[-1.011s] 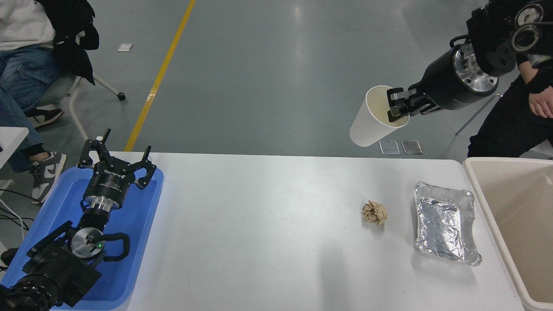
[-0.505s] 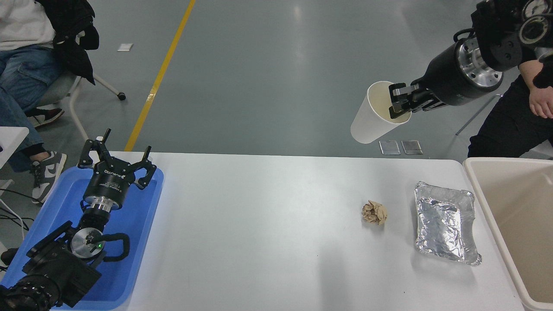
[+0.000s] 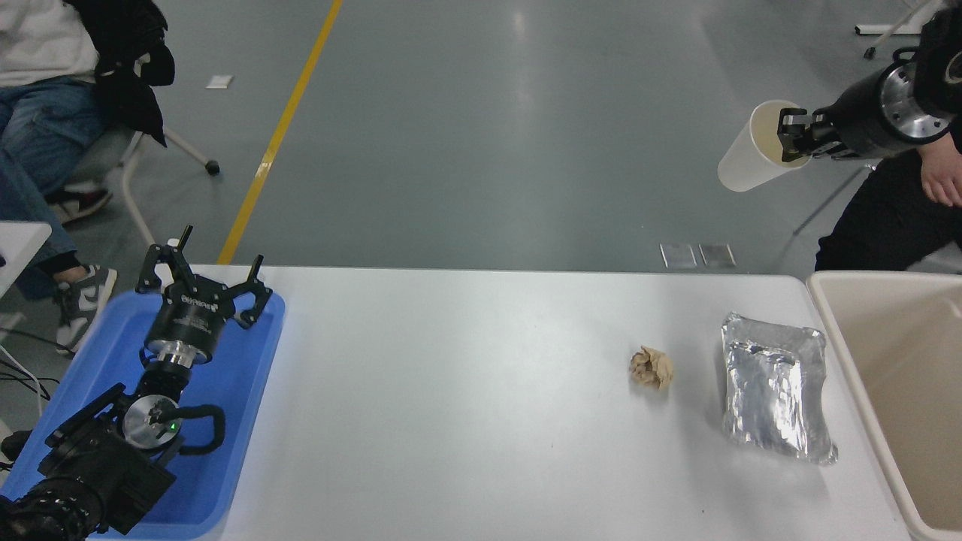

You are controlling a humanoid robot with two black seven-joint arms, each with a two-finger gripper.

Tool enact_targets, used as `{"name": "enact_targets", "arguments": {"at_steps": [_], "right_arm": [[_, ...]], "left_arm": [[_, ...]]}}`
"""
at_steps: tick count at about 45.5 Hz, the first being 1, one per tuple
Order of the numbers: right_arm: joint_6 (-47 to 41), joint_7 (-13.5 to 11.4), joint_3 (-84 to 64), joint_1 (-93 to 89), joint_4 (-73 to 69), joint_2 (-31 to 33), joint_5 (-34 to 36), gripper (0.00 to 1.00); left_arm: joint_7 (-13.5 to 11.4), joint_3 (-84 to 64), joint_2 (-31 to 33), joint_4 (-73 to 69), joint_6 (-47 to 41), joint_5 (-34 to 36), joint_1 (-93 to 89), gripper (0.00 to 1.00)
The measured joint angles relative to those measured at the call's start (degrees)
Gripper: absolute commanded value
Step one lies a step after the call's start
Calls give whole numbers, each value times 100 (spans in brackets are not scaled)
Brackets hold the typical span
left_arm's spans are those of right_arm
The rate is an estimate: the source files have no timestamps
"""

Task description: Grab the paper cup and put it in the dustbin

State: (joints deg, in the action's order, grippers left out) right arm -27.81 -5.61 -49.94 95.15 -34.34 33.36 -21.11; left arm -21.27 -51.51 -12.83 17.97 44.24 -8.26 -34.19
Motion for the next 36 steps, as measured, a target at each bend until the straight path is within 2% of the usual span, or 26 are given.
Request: {"name": "enact_targets", "arguments": {"at_steps": [15, 36], "right_arm": [[750, -21, 283, -2078, 2263, -3, 45, 0], [2101, -43, 1151, -3982, 2954, -39, 63, 0]], "left_arm": [[0, 1, 2, -1, -1, 1, 1, 100], [0, 1, 0, -1, -1, 0, 0, 100]]}}
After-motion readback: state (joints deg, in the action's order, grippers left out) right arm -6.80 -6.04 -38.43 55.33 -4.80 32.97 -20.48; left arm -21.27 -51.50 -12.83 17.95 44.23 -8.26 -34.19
